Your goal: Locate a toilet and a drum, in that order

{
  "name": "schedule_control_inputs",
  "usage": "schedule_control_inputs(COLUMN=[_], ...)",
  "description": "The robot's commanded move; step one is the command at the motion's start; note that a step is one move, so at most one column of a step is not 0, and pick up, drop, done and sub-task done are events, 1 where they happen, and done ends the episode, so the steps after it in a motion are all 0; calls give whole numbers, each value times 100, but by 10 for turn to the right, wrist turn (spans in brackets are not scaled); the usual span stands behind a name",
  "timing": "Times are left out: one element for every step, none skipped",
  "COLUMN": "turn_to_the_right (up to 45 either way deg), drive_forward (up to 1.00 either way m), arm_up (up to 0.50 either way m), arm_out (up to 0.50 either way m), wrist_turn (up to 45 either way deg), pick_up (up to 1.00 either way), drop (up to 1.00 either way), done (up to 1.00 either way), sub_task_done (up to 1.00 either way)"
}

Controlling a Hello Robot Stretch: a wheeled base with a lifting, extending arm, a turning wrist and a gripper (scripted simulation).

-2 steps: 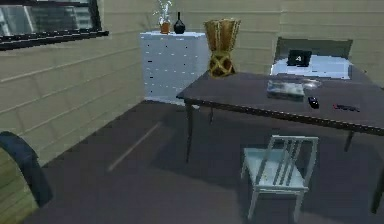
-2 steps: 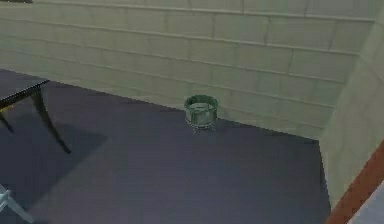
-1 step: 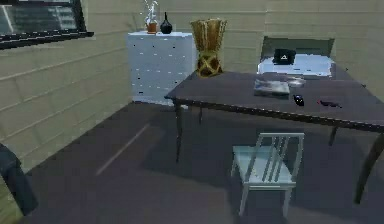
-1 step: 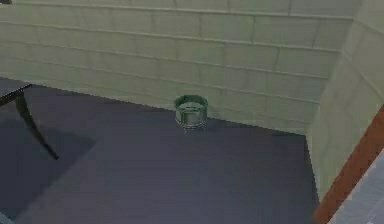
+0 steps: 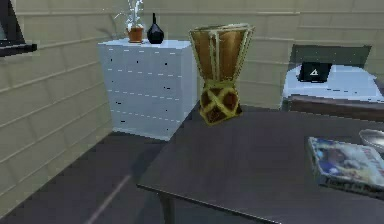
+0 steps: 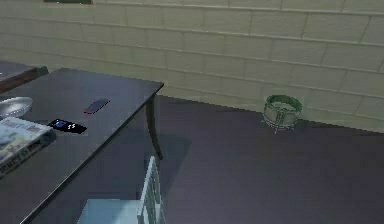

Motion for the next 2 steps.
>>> schedule_control_inputs(turn_to_the_right=[0, 0], drive_forward=[20, 0], arm_up=[0, 0], arm_out=[0, 0], wrist_turn=[0, 0], pick_up=[0, 0], drop=[0, 0], done=[0, 100], sub_task_done=[0, 0])
